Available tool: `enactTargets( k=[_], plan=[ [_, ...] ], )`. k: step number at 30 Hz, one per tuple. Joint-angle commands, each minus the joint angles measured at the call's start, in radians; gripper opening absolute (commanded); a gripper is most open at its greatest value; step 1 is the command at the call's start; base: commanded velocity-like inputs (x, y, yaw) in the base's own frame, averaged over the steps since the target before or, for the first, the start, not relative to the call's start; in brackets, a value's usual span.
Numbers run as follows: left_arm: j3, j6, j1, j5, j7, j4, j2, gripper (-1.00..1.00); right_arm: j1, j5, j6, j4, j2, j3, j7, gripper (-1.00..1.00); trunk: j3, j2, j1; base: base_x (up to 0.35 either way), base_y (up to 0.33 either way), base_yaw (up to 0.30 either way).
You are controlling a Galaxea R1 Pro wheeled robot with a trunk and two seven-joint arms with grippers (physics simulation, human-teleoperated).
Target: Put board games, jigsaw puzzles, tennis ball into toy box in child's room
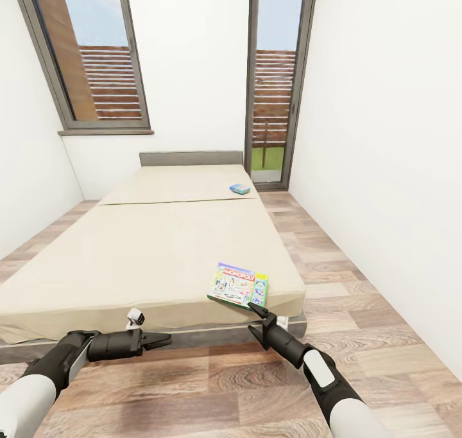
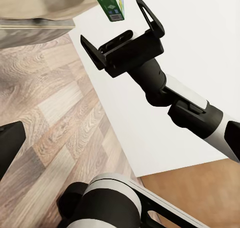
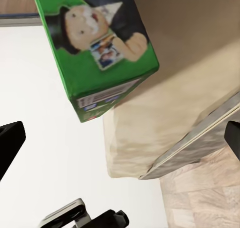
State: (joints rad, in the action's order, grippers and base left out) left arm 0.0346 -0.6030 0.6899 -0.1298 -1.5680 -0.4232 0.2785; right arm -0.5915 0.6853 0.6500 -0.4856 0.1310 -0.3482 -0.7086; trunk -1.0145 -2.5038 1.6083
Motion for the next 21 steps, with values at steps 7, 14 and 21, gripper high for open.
enactTargets(
  k=[7,14,21],
  plan=[
    [0.004,-0.011,0.000,-0.004,-0.003,0.000,0.000,1.00,-0.001,-0.001,0.007,-0.003,0.001,-0.004,-0.003,1.00,-0.001,0.000,0.000,0.000,0.000,0.000],
    [0.004,-0.011,0.000,-0.004,-0.003,0.000,-0.001,1.00,-0.001,-0.002,0.008,-0.006,0.001,-0.004,-0.005,1.00,-0.001,0.000,0.000,0.000,0.000,0.000],
    [0.004,-0.011,0.000,-0.004,-0.003,0.000,-0.002,1.00,-0.001,-0.003,0.008,-0.009,0.001,-0.003,-0.010,1.00,-0.001,0.000,0.000,0.000,0.000,0.000]
  ],
)
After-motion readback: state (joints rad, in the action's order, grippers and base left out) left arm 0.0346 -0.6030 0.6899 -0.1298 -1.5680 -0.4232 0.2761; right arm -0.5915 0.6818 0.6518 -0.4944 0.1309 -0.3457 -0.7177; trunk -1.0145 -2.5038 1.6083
